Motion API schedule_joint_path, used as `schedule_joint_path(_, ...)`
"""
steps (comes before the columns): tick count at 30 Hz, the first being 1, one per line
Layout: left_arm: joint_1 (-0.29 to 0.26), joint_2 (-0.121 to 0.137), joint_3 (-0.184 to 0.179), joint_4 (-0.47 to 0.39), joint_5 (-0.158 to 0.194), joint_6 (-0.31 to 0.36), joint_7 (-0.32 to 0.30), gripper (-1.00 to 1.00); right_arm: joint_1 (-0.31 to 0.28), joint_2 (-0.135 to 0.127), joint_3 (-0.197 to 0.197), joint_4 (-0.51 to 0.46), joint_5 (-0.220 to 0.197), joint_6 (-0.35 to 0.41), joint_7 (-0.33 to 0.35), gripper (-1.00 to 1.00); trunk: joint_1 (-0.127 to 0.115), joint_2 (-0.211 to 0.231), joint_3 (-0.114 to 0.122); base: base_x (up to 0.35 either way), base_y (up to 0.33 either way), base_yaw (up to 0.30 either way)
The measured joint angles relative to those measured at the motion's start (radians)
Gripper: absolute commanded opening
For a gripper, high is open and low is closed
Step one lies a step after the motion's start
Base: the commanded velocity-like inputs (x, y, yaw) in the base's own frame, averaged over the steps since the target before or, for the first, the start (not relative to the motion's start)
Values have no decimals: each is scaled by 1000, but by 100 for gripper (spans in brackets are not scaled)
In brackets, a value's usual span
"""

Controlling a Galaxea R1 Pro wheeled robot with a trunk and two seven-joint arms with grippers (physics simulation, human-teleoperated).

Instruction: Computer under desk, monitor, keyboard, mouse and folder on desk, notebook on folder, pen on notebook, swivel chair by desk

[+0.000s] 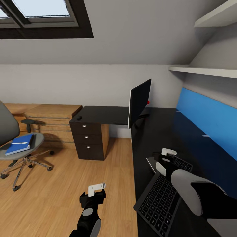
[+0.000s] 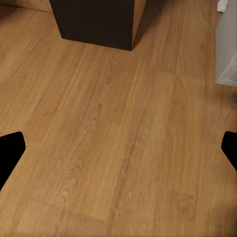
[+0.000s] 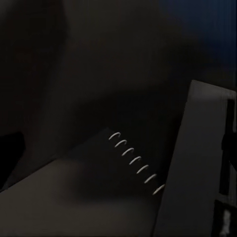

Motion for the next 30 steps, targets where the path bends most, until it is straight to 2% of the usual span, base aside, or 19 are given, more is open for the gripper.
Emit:
schedule_joint_path(5,0,0,0,0,0,0,0,100,0,3,2,0,10,2,-95,100,0,0,0,0,0,1)
schedule_joint_path(9,0,0,0,0,0,0,0,100,0,5,4,0,59,5,-160,100,0,0,0,0,0,0)
schedule_joint_path(14,0,0,0,0,0,0,0,100,0,6,5,0,97,8,-182,100,0,0,0,0,0,0)
schedule_joint_path(19,0,0,0,0,0,0,0,100,0,6,6,0,105,13,-186,100,0,0,0,0,0,0)
schedule_joint_path(24,0,0,0,0,0,0,0,100,0,6,6,0,107,52,-186,100,0,0,0,0,0,0)
schedule_joint_path(25,0,0,-1,0,0,0,0,100,0,6,7,0,108,92,-185,100,0,0,0,0,0,0)
schedule_joint_path(30,0,0,-1,0,0,0,-1,100,0,6,8,0,108,128,-184,100,0,0,0,0,0,0)
